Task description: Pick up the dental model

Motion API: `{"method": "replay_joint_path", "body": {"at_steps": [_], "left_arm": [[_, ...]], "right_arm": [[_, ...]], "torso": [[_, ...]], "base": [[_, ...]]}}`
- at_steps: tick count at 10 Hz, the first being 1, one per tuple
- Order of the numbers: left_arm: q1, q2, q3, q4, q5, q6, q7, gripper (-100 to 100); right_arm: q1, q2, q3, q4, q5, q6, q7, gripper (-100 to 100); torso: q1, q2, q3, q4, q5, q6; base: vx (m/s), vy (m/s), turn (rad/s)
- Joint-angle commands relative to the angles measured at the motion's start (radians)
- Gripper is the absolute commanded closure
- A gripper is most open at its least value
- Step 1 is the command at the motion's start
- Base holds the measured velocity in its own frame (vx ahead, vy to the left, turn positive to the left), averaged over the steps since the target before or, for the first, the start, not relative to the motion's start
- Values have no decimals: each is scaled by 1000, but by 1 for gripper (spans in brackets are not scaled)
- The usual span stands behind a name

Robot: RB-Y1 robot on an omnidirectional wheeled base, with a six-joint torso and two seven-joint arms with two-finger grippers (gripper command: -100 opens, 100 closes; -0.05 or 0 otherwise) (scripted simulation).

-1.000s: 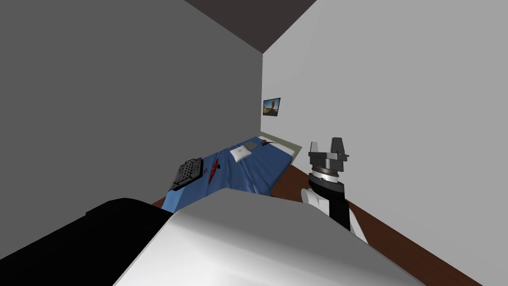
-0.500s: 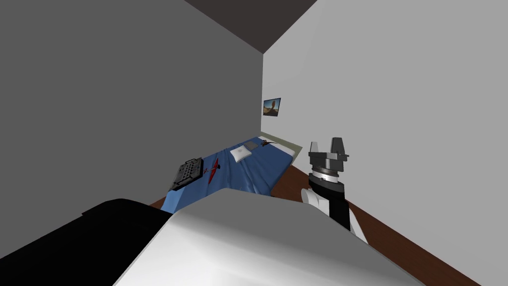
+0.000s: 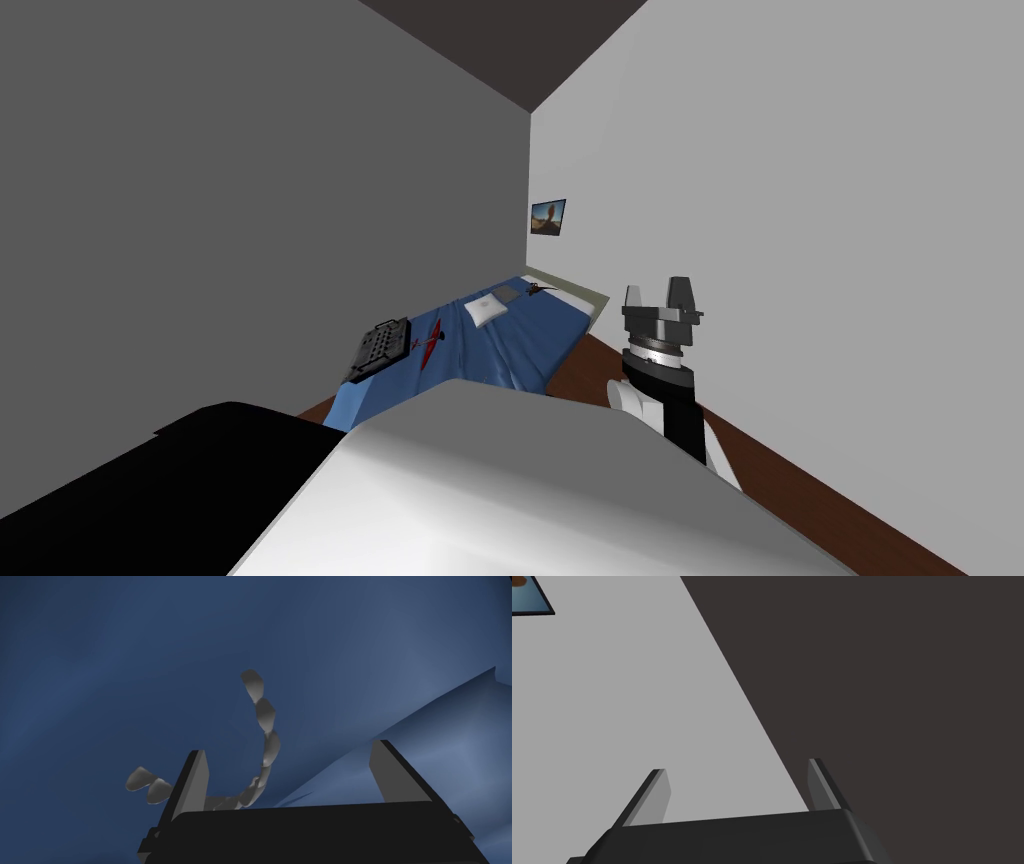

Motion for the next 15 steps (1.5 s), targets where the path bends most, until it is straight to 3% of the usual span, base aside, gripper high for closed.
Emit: {"method": "replay_joint_path", "body": {"at_steps": [1, 2, 3, 7, 8, 9, 15], "left_arm": [[-18, 0, 4, 43, 2, -28, -1, -100], [-12, 0, 3, 28, 0, -17, 0, -100], [-13, 0, 3, 31, 0, -21, 0, 100], [-20, 0, 3, 24, 0, -25, -1, 100], [-20, 0, 3, 24, 0, -25, -1, 0], [6, 1, -2, -13, 1, 5, -1, 100], [76, 2, -18, -179, -2, 106, -1, 100]], "right_arm": [[0, 0, 0, 0, 0, 0, 0, 0], [0, 0, 0, 0, 0, 0, 0, 0], [0, 0, 0, 0, 0, 0, 0, 0], [0, 0, 0, 0, 0, 0, 0, 0], [0, 0, 0, 0, 0, 0, 0, 0], [0, 0, 0, 0, 0, 0, 0, 0], [0, 0, 0, 0, 0, 0, 0, 0]], "torso": [[0, 0, 0, 0, 0, 0], [0, -3, 0, 0, 0, 0], [0, -4, 0, 0, 0, 0], [3, -7, -3, -5, 4, -2], [4, -7, -3, -5, 4, -2], [4, -7, -3, -5, 4, -2], [5, -7, -3, -5, 4, -2]], "base": [[12, -3, 8], [0, 0, 0], [0, 0, 0], [-1, 0, 0], [0, 0, 0], [16, 10, -15], [-10, 1, -7]]}}
